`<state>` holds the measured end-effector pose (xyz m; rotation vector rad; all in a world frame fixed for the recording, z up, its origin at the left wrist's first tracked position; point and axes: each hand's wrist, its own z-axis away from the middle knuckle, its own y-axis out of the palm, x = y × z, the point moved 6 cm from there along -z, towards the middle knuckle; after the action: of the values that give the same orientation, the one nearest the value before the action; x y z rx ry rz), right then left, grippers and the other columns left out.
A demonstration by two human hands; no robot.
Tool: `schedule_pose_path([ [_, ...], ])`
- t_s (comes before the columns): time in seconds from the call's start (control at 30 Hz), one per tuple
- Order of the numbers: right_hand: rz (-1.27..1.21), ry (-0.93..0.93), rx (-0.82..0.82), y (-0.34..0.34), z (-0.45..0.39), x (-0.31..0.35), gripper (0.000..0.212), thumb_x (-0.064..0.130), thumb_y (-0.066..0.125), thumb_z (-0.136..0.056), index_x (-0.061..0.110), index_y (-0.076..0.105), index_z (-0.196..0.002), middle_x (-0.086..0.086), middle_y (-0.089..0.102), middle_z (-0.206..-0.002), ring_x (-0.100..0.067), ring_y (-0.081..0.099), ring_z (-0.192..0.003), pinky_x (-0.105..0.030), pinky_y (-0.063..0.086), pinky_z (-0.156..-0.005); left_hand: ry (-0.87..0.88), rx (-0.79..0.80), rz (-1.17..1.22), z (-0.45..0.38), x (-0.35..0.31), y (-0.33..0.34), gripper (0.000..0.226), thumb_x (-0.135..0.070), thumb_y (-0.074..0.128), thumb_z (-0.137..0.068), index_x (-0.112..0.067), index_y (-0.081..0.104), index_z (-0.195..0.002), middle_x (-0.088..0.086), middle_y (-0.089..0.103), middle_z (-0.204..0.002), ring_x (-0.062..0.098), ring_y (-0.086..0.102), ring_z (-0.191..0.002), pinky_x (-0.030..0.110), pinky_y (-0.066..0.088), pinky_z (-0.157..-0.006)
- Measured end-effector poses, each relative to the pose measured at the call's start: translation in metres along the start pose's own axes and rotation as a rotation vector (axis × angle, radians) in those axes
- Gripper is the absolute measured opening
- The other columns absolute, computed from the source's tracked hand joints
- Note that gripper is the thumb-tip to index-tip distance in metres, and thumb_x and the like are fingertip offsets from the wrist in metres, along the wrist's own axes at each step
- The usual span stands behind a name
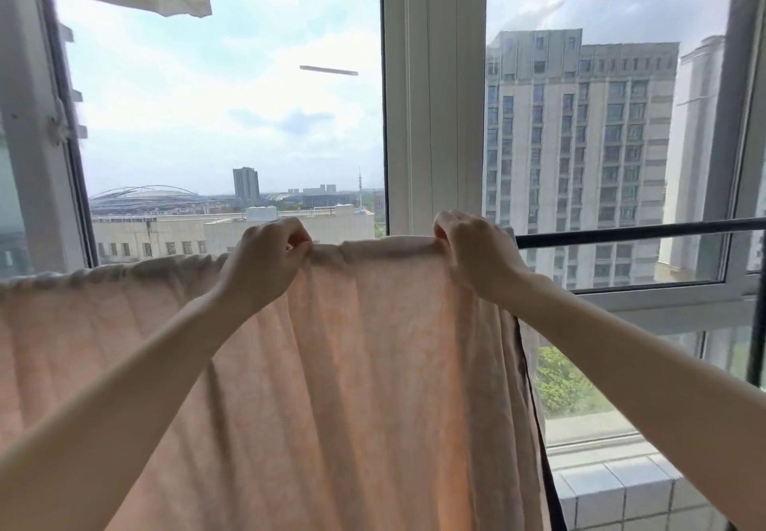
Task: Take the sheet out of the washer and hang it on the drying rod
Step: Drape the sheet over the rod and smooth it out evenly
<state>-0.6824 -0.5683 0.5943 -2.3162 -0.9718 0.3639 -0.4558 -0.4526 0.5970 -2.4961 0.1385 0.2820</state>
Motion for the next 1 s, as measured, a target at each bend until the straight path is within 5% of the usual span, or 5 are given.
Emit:
schedule_pose_path([
  [0.17, 0.003, 0.162, -0.043, -0.003, -0.002, -0.035, 0.016, 0.0, 0.043, -0.094, 0.015, 0.049, -0.092, 0.0, 0.059, -0.075, -0.02, 0.058, -0.065, -0.035, 0.044, -0.066, -0.033, -0.017, -0.031, 0.004, 0.017, -0.012, 0.01, -0.011, 0.06, -0.092, -0.015, 0.066, -0.085, 0.0, 0.068, -0.079, 0.018, 0.062, -0.076, 0.025, 0.041, -0.066],
  [0.33, 0.097, 0.162, 0.003, 0.001, 0.001, -0.046, 0.02, 0.002, 0.045, -0.09, 0.022, 0.044, -0.088, 0.006, 0.053, -0.075, -0.017, 0.054, -0.069, -0.044, 0.048, -0.077, 0.016, 0.031, -0.071, 0.01, 0.01, -0.007, 0.019, -0.034, 0.061, -0.093, -0.017, 0.068, -0.092, -0.003, 0.067, -0.086, 0.016, 0.063, -0.078, 0.029, 0.042, -0.066],
  [0.63, 0.051, 0.065, 0.002, 0.006, 0.02, -0.061, 0.007, 0.015, 0.041, -0.097, 0.021, 0.043, -0.098, 0.001, 0.056, -0.095, -0.019, 0.052, -0.094, -0.04, 0.04, -0.092, -0.013, -0.006, -0.214, 0.009, -0.014, 0.01, 0.032, -0.04, 0.047, -0.099, -0.016, 0.069, -0.094, 0.002, 0.069, -0.084, 0.024, 0.063, -0.076, 0.037, 0.05, -0.074],
  [0.77, -0.02, -0.003, 0.03, 0.014, 0.03, -0.061, 0.027, 0.015, 0.05, -0.092, 0.023, 0.045, -0.118, -0.001, 0.055, -0.115, -0.02, 0.049, -0.112, -0.04, 0.038, -0.102, 0.05, -0.018, -0.151, 0.002, -0.041, 0.034, 0.032, -0.039, 0.048, -0.098, -0.016, 0.07, -0.099, 0.001, 0.072, -0.084, 0.022, 0.066, -0.075, 0.043, 0.053, -0.081],
  [1.0, -0.111, -0.031, 0.026, 0.001, 0.031, -0.069, 0.03, 0.015, 0.049, -0.095, 0.023, 0.048, -0.123, 0.004, 0.059, -0.12, -0.014, 0.052, -0.114, -0.026, 0.027, -0.099, 0.233, 0.007, -0.069, -0.013, -0.103, 0.083, 0.028, -0.041, 0.047, -0.099, -0.023, 0.067, -0.107, -0.006, 0.071, -0.1, 0.017, 0.065, -0.081, 0.031, 0.047, -0.073],
])
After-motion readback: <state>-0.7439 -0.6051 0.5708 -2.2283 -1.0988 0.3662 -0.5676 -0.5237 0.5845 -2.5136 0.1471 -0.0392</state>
